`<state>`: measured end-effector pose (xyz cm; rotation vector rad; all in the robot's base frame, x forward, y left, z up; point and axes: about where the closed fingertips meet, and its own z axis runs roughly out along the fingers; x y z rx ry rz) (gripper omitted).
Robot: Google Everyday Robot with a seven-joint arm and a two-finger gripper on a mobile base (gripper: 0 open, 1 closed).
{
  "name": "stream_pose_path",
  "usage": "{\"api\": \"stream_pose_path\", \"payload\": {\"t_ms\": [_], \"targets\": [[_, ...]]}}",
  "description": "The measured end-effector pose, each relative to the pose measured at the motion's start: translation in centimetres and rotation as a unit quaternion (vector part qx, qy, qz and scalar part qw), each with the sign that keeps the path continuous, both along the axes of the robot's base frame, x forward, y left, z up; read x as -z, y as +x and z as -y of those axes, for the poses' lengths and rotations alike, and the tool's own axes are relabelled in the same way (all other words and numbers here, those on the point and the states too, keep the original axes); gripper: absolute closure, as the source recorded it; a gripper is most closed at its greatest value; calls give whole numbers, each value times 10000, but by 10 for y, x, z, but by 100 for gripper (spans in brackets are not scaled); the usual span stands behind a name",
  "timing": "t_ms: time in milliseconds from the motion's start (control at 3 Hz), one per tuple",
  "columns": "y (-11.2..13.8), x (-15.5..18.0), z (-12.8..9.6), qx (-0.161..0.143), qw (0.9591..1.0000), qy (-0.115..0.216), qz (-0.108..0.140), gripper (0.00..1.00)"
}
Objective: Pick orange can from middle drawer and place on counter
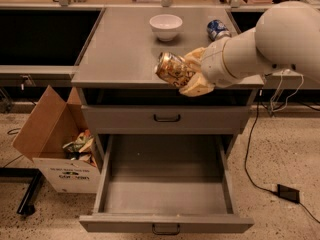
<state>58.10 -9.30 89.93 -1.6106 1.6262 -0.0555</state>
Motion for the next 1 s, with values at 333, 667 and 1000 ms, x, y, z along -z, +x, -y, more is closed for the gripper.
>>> {"api": "stream_pose_path", "payload": {"t_ms": [333,667,1000], "targets": [[35,0,1,159,9995,237,-165,100],[65,6,-4,286,9983,369,-361,100],[91,13,-10,416,9965,436,-582,100]]}}
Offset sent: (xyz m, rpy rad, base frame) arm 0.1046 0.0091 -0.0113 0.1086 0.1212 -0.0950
